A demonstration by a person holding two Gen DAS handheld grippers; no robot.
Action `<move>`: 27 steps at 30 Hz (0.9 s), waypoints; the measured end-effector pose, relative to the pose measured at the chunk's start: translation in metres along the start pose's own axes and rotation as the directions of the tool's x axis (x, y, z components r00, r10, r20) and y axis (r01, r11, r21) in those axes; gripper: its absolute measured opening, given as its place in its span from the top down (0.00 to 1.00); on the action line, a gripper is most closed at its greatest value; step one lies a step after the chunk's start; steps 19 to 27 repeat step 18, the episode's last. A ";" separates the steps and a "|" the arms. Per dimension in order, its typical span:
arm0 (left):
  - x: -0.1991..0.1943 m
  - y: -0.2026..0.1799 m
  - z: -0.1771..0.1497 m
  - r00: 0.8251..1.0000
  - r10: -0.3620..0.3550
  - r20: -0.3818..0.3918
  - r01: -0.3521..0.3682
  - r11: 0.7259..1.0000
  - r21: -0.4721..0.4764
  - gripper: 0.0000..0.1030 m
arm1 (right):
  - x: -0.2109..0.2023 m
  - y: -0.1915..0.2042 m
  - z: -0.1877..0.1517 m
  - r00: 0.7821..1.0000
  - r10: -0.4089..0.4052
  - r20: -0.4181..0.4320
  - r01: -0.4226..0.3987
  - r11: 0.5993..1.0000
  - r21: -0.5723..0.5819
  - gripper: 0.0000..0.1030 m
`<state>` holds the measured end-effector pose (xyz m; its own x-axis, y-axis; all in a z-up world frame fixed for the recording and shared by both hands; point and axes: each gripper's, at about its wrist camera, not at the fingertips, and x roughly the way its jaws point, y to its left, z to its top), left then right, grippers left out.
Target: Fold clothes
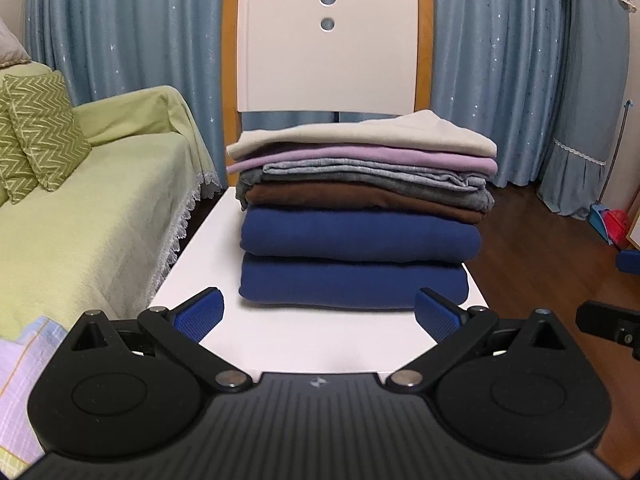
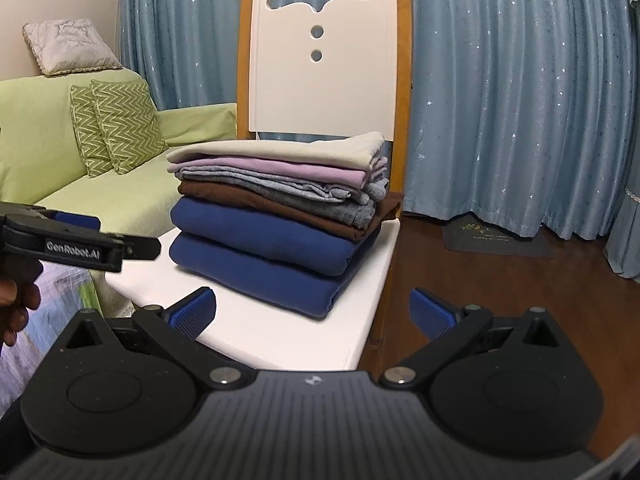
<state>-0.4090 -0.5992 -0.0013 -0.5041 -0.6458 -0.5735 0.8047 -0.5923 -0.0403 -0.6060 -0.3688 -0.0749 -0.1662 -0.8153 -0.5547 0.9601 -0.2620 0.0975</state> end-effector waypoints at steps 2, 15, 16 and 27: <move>0.002 -0.001 0.000 1.000 -0.006 -0.004 0.006 1.000 0.008 0.01 | 0.000 0.000 0.002 1.000 0.000 0.008 0.000 1.000 0.005 0.01; 0.005 -0.007 -0.003 1.000 -0.014 -0.007 0.014 1.000 0.007 0.01 | 0.005 -0.001 0.004 1.000 -0.016 0.004 0.015 1.000 0.018 0.01; 0.004 -0.007 -0.003 1.000 -0.015 -0.001 0.015 1.000 0.007 0.01 | 0.005 -0.001 0.004 1.000 -0.015 0.004 0.015 1.000 0.020 0.01; 0.004 -0.008 -0.004 1.000 -0.018 0.000 0.018 1.000 0.014 0.01 | 0.005 -0.002 0.004 1.000 -0.017 0.004 0.016 1.000 0.020 0.01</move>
